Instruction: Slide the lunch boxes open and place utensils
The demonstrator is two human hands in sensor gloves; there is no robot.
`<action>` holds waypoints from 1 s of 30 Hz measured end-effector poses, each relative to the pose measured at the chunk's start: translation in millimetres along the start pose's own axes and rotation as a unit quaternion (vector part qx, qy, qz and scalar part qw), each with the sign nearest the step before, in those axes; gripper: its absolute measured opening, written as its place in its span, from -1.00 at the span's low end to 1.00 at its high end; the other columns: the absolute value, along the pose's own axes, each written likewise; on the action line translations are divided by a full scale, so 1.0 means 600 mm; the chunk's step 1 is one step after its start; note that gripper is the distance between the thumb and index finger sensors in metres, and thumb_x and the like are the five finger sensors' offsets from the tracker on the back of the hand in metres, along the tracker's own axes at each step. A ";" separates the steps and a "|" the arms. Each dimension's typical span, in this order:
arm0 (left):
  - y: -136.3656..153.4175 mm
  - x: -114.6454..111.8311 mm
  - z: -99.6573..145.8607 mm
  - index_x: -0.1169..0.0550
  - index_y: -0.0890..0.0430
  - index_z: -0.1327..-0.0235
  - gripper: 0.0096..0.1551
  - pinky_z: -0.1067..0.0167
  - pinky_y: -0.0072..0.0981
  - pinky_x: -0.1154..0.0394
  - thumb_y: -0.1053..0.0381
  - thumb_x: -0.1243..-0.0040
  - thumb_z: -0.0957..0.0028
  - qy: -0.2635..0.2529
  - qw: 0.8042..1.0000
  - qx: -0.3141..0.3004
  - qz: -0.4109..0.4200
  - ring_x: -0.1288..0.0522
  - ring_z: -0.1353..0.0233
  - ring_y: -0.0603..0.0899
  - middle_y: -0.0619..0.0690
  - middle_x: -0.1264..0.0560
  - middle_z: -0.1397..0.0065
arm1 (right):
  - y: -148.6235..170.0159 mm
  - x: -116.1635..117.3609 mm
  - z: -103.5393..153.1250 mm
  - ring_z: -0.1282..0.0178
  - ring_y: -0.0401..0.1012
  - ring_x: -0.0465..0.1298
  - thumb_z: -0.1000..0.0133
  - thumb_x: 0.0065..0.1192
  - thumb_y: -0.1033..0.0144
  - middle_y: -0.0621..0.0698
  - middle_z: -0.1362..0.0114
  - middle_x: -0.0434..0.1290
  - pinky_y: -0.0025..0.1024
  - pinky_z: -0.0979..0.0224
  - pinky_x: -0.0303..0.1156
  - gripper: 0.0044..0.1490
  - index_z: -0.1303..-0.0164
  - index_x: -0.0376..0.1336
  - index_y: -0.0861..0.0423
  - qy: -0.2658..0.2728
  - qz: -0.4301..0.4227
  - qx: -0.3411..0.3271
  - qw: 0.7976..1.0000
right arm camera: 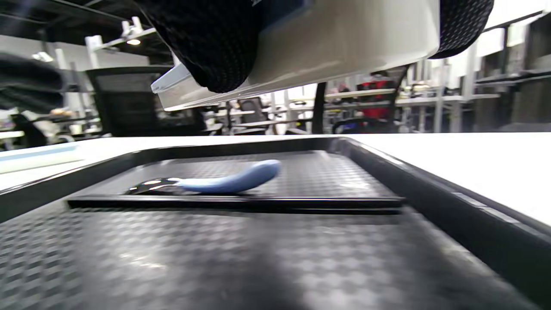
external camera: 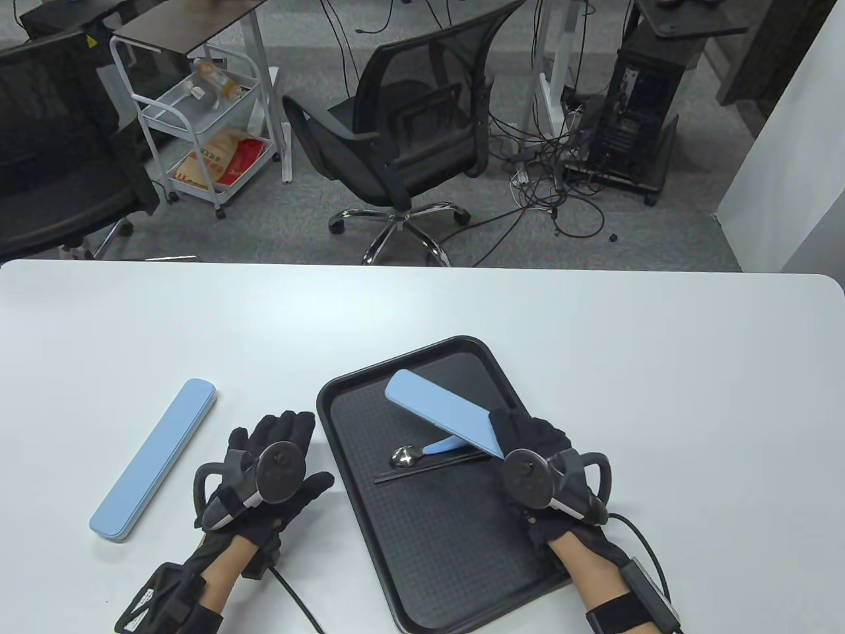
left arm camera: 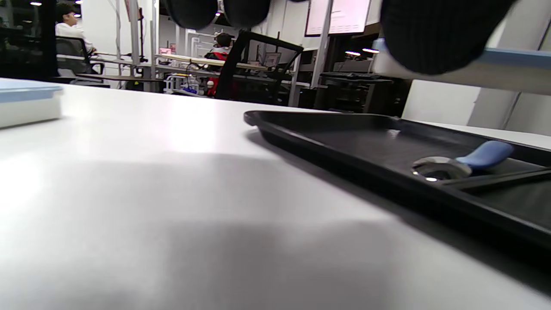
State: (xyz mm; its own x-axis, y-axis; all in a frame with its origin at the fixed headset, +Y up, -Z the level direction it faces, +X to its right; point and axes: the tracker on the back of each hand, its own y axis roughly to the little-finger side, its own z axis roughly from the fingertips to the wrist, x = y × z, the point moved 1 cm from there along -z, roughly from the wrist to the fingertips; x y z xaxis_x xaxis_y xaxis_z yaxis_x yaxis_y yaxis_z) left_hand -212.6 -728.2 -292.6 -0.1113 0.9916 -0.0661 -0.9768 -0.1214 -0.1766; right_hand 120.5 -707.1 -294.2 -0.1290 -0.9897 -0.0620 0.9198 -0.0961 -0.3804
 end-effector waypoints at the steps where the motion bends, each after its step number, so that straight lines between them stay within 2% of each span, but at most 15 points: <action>1: -0.007 0.001 0.001 0.02 -0.05 -0.65 0.19 -0.55 0.52 -0.04 -0.51 -0.25 0.05 0.000 1.000 -0.012 0.000 -0.11 -0.75 0.32 0.05 -0.05 -0.76 | -0.014 0.001 0.001 -0.57 0.30 0.27 -0.18 0.39 0.24 0.31 -0.69 0.14 0.45 -0.47 0.24 -0.05 -0.67 -0.03 0.18 -0.001 0.001 -0.014 1.000; 7: -0.042 0.010 0.010 0.02 -0.04 -0.65 0.22 -0.55 0.51 -0.03 -0.51 -0.29 0.09 -0.019 0.996 -0.081 0.017 -0.08 -0.75 0.33 0.05 -0.02 -0.76 | -0.078 0.007 0.009 -0.58 0.28 0.29 -0.17 0.42 0.23 0.28 -0.70 0.17 0.43 -0.47 0.26 -0.04 -0.67 -0.02 0.18 -0.007 0.001 -0.078 0.997; 11: -0.067 0.006 0.016 0.03 -0.03 -0.65 0.27 -0.56 0.51 0.00 -0.50 -0.34 0.12 -0.004 0.993 -0.119 0.000 -0.02 -0.76 0.34 0.04 0.01 -0.77 | -0.116 0.011 0.016 -0.58 0.26 0.31 -0.15 0.44 0.22 0.26 -0.69 0.19 0.42 -0.48 0.26 -0.02 -0.66 -0.01 0.21 -0.007 0.005 -0.117 0.993; 14: -0.078 0.003 0.019 -0.01 -0.04 -0.64 0.26 -0.56 0.50 0.00 -0.47 -0.39 0.14 -0.012 0.989 -0.144 -0.012 -0.04 -0.76 0.32 -0.02 -0.06 -0.76 | -0.132 0.010 0.020 -0.58 0.25 0.31 -0.14 0.45 0.21 0.26 -0.69 0.19 0.42 -0.48 0.26 -0.01 -0.66 -0.01 0.21 -0.004 -0.003 -0.138 0.990; 17: -0.085 -0.001 0.019 -0.04 -0.03 -0.64 0.25 -0.56 0.51 -0.01 -0.46 -0.41 0.15 0.002 0.988 -0.153 -0.021 -0.07 -0.76 0.31 -0.02 -0.10 -0.75 | -0.147 0.006 0.025 -0.58 0.25 0.32 -0.14 0.45 0.21 0.26 -0.69 0.20 0.41 -0.48 0.27 -0.01 -0.66 -0.01 0.21 0.002 -0.005 -0.153 0.988; 19: -0.085 -0.003 0.019 -0.12 -0.03 -0.62 0.18 -0.56 0.49 -0.04 -0.43 -0.42 0.14 -0.001 0.988 -0.153 -0.018 -0.16 -0.75 0.29 -0.02 -0.19 -0.72 | -0.155 0.003 0.027 -0.58 0.25 0.31 -0.14 0.45 0.22 0.26 -0.69 0.20 0.41 -0.48 0.26 -0.01 -0.66 -0.01 0.21 0.005 -0.010 -0.161 0.987; 21: -0.084 -0.003 0.019 -0.19 -0.02 -0.59 0.10 -0.56 0.48 -0.08 -0.39 -0.43 0.12 -0.003 0.987 -0.157 -0.012 -0.26 -0.71 0.26 -0.03 -0.28 -0.68 | -0.159 0.003 0.029 -0.58 0.26 0.31 -0.14 0.45 0.22 0.26 -0.69 0.20 0.41 -0.48 0.26 -0.01 -0.65 -0.01 0.21 0.004 -0.009 -0.164 0.986; 25: -0.082 -0.002 0.016 -0.24 -0.01 -0.57 0.09 -0.55 0.46 -0.12 -0.39 -0.46 0.15 0.004 0.987 -0.160 -0.001 -0.35 -0.66 0.22 -0.05 -0.36 -0.60 | -0.151 0.006 0.026 -0.59 0.24 0.30 -0.15 0.45 0.18 0.23 -0.69 0.19 0.41 -0.50 0.23 -0.01 -0.66 -0.02 0.18 -0.001 -0.019 -0.169 0.985; 27: -0.081 0.001 0.015 -0.25 -0.01 -0.56 0.09 -0.55 0.45 -0.12 -0.38 -0.47 0.16 0.003 0.988 -0.155 0.000 -0.36 -0.65 0.20 -0.06 -0.37 -0.58 | -0.139 0.007 0.023 -0.60 0.25 0.28 -0.14 0.45 0.10 0.23 -0.69 0.16 0.41 -0.50 0.21 0.04 -0.67 -0.05 0.17 0.010 -0.033 -0.162 0.986; 30: -0.070 0.007 0.012 -0.25 -0.01 -0.57 0.09 -0.56 0.46 -0.10 -0.36 -0.48 0.16 0.005 0.990 -0.138 0.014 -0.36 -0.64 0.21 -0.05 -0.37 -0.58 | -0.100 -0.002 0.017 -0.63 0.30 0.19 -0.07 0.47 -0.06 0.30 -0.72 0.02 0.45 -0.51 0.16 0.22 -0.69 -0.14 0.18 0.034 -0.073 -0.131 0.988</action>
State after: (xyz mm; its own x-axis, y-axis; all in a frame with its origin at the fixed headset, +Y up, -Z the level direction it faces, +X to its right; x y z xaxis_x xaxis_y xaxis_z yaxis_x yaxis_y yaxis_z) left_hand -173.3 -718.8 -278.2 -0.1339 0.9874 -0.0839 -0.8859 -0.1572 -0.4365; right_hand 69.2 -701.3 -261.6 -0.2861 -0.9570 -0.0471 0.7629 -0.1978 -0.6155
